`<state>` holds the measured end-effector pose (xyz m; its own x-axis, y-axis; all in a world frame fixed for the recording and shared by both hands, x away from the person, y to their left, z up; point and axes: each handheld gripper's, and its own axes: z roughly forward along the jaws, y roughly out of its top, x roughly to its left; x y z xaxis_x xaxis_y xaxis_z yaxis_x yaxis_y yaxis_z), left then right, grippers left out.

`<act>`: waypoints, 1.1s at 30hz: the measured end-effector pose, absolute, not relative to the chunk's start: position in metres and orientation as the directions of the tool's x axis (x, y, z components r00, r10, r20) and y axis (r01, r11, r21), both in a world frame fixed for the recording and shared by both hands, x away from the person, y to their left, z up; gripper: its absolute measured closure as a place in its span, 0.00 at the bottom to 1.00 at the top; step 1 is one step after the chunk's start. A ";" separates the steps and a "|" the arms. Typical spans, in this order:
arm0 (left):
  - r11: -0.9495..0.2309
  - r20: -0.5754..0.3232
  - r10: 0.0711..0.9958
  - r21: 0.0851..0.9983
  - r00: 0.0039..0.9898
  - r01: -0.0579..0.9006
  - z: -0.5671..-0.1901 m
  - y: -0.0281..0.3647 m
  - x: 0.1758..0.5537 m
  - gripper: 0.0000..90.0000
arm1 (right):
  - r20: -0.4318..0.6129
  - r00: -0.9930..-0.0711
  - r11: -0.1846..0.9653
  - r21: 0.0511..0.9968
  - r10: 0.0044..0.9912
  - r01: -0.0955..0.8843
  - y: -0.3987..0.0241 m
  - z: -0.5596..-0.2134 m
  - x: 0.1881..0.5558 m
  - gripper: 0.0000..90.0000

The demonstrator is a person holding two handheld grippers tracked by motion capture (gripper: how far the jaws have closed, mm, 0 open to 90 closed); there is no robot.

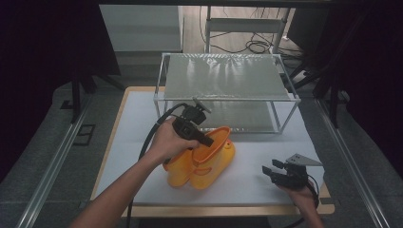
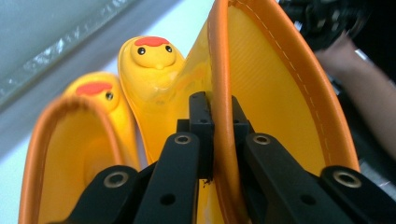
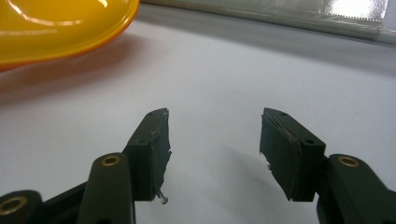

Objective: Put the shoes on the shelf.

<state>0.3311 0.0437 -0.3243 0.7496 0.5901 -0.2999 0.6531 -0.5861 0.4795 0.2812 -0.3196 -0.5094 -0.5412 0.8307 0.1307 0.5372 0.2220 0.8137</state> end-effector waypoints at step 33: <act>-0.582 -0.276 0.578 0.520 0.768 0.625 -0.331 0.057 0.315 0.65 | 0.130 -0.542 0.224 0.812 0.831 0.538 -0.320 -0.510 0.281 0.47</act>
<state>0.3150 0.0566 -0.3308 0.7679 0.5779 -0.2761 0.6250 -0.5820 0.5202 0.2813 -0.3202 -0.5104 -0.5417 0.8305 0.1296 0.5384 0.2244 0.8122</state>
